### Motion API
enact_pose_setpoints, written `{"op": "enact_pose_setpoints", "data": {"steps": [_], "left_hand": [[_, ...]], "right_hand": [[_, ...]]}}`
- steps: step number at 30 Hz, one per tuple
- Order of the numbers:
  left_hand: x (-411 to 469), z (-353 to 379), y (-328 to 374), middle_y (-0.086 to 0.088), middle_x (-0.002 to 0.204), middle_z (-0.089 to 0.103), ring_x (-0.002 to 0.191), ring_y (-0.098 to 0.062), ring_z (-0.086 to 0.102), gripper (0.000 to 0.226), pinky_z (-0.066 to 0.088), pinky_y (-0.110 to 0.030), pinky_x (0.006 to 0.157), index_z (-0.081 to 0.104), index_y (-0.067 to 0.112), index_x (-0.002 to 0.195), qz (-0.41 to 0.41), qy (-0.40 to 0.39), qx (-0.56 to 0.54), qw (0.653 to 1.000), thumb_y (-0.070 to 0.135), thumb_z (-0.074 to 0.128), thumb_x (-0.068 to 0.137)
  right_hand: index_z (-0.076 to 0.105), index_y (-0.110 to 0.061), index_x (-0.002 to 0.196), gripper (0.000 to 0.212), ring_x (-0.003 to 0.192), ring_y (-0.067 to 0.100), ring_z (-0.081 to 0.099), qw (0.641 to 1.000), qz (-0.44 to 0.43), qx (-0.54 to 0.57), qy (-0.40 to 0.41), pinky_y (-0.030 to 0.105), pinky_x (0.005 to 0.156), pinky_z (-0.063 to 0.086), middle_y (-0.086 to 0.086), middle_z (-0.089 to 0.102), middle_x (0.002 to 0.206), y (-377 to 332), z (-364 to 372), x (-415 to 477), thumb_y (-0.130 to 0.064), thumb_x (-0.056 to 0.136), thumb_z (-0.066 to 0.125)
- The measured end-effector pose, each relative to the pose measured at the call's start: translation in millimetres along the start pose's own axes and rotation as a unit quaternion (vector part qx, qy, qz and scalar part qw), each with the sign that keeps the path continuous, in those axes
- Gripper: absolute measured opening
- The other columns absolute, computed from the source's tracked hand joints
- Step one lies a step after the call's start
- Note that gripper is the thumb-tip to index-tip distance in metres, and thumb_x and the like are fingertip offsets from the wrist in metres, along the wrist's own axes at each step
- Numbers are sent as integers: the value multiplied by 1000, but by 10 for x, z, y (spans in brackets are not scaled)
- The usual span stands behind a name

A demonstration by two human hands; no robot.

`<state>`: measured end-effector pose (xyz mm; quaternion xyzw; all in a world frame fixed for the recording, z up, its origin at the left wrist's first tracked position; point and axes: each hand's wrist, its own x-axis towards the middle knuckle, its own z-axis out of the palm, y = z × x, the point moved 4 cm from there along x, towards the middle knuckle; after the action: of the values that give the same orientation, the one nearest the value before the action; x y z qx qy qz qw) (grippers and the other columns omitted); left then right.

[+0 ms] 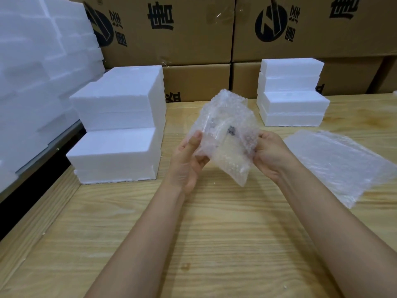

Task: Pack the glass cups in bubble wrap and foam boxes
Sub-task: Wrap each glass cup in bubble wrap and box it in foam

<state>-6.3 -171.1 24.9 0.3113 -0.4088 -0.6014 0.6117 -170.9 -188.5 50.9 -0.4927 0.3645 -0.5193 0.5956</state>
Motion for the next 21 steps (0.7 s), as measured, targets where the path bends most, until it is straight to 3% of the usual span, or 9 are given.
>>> {"op": "enact_pose_setpoints", "data": {"steps": [3,7,11,14,16,18,19,21], "left_hand": [[-1,-7,78,-11,114,70,104,-27,65,90,52,-38,94,65,8,117,-30,-28,67,997,52,92,42],[5,-54,195,-13,120,68,111,-29,64,67,50,-43,98,60,6,125,-76,-97,183,975,33,78,66],[-23,25,236,-7,114,71,108,-24,66,71,50,-43,99,61,9,120,-74,-102,217,968,38,78,58],[-34,90,232,-8,116,70,108,-24,66,82,50,-45,98,55,10,128,-53,-81,220,971,41,78,55],[-39,89,246,-10,118,69,110,-27,65,85,48,-49,100,54,10,129,-55,-71,219,972,43,79,54],[-42,65,255,-13,119,68,110,-30,65,80,48,-50,100,59,8,126,-71,-77,203,974,43,77,56],[-39,39,257,-14,116,69,107,-30,65,72,51,-48,97,63,8,120,-78,-81,185,976,43,75,58],[-31,-15,267,-10,106,72,97,-25,69,51,57,-40,83,73,15,105,-83,-89,135,983,43,71,63]], "right_hand": [[78,-20,65,31,70,13,70,998,-19,-67,-5,24,61,56,0,74,76,-61,-36,-12,-4,87,63],[76,-19,71,28,67,12,67,981,-33,-189,-20,22,60,55,0,73,74,-189,-104,-18,-1,87,64],[76,-18,80,26,79,24,65,960,-20,-271,-63,33,71,56,16,72,92,-246,-96,-44,5,84,64],[76,-18,77,29,75,20,69,958,11,-275,-82,25,61,56,7,74,86,-219,-53,-74,5,86,62],[76,-9,80,19,71,19,65,951,17,-294,-90,25,62,52,10,72,84,-211,-36,-85,-5,91,60],[65,8,91,34,68,22,48,928,21,-357,-103,29,64,41,24,54,82,-231,-86,-90,-22,96,52],[62,8,93,47,66,21,39,910,39,-395,-122,31,65,36,19,43,78,-238,-116,-100,-38,96,48],[70,-11,86,72,63,18,33,870,99,-452,-170,30,71,38,10,35,73,-250,-167,-166,-77,79,41]]}}
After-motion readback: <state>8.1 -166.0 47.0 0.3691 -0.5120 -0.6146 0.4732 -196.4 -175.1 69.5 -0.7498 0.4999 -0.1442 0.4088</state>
